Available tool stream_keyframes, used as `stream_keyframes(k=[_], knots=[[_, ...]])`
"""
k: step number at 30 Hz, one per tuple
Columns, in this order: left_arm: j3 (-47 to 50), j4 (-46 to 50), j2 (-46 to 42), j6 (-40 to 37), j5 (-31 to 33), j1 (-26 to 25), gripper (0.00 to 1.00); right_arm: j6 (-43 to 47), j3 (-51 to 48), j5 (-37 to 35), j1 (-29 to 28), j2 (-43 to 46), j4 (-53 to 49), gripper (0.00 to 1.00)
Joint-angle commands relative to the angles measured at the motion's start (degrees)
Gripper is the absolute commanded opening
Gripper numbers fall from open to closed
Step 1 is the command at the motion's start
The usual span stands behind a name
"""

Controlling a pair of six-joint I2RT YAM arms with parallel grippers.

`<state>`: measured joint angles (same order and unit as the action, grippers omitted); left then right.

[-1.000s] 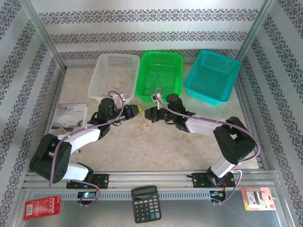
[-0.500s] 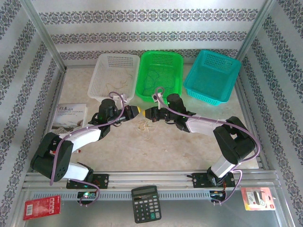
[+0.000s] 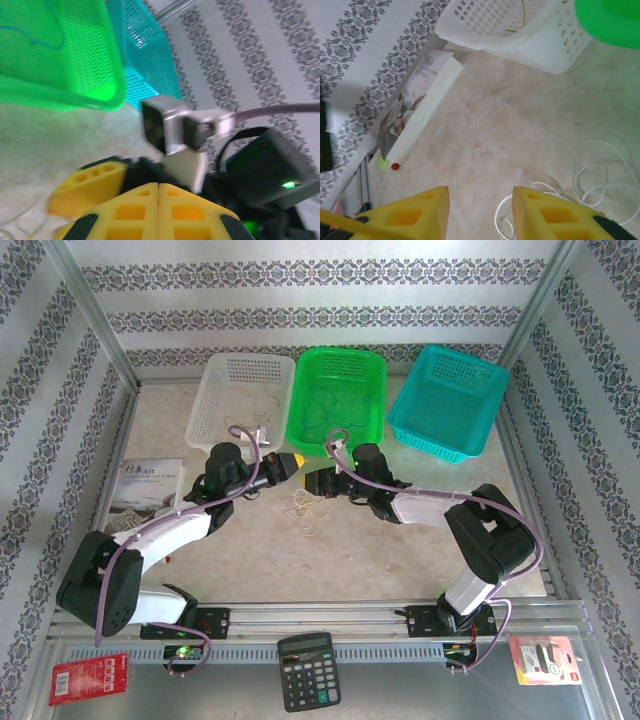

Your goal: Untangle the cables

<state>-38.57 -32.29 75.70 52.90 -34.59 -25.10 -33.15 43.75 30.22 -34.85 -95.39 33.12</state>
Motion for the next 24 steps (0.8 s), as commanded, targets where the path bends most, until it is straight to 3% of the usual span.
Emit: stream_keyframes(k=[1,17,24], knots=[[-3.4,-2.7,-2.8,2.6,-1.4,-1.2,0.0,-0.3,-1.1,-4.6,-1.4,-2.5,5.0,0.39],[-14.1,0.4,-9.6,6.0,-1.2,-1.6,0.0,-2.6,-4.9,-12.2,-2.7,-7.7,12.0,0.33],[-20.3,8.5,-11.7,1.0,1.2,-1.5,0.0,-3.5,-7.7,-12.9,-2.7,-7.0,13.8,0.34]])
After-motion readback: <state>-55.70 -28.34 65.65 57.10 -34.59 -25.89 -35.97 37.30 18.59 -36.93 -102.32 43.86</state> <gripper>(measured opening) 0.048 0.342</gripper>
